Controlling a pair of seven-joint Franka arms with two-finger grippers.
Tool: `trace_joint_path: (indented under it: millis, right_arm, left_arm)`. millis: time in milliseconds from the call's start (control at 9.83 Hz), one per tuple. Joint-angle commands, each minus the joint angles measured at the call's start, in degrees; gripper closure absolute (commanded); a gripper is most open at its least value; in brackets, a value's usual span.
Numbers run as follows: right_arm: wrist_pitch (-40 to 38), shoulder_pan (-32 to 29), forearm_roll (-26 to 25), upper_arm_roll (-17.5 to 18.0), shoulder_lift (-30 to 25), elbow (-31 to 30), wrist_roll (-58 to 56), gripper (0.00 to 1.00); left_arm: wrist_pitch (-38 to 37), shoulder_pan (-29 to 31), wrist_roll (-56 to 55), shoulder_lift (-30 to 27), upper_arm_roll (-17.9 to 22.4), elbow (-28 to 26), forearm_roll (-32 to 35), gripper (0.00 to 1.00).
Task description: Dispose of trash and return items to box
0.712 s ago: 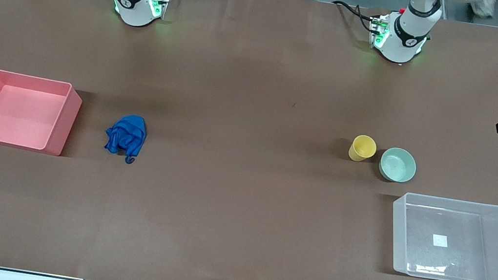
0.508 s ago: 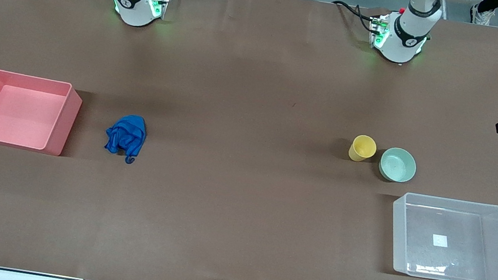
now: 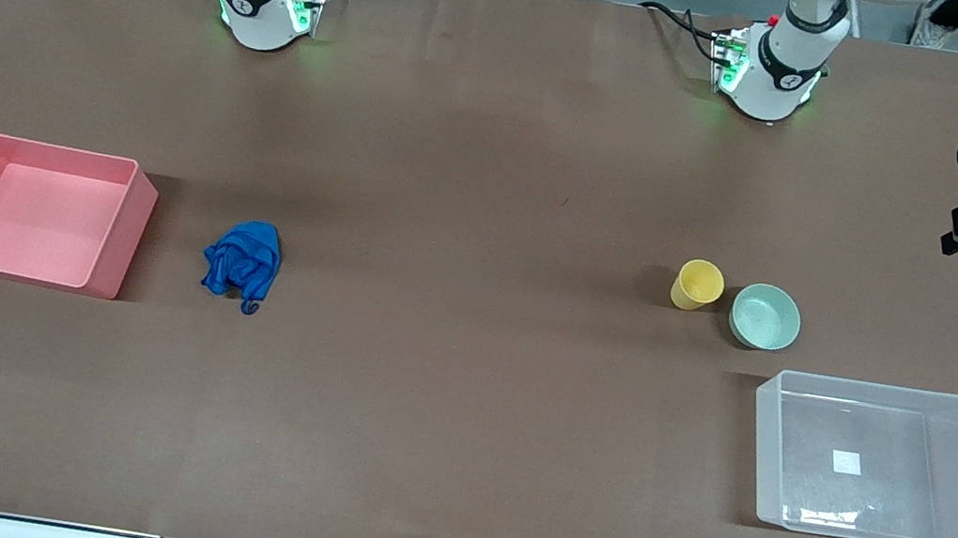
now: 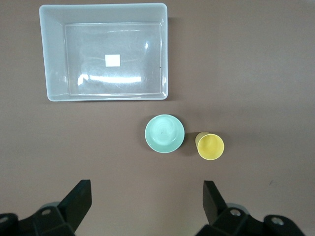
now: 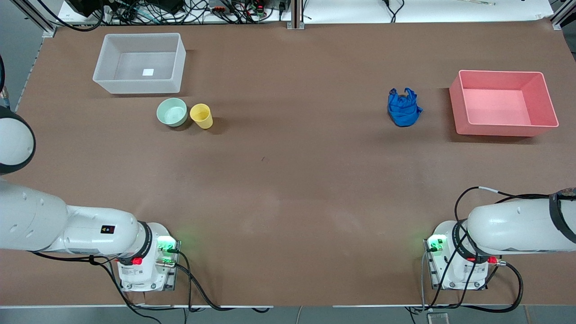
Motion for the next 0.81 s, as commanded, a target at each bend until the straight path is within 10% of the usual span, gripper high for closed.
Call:
trace_joint_path:
  millis: [0,712]
  right_arm:
    - [-0.9,0.6,-0.1,0.0,-0.5,-0.1,0.0,0.00]
    - [14.3,13.2,-0.3,-0.1,7.2,-17.4,4.2,0.00]
  left_arm:
    - [2.4,0.1,-0.4,0.6,-0.4,-4.6,1.0,0.00]
    - [43.5,3.0,0.2,4.6,-0.4,-39.6,1.0,0.00]
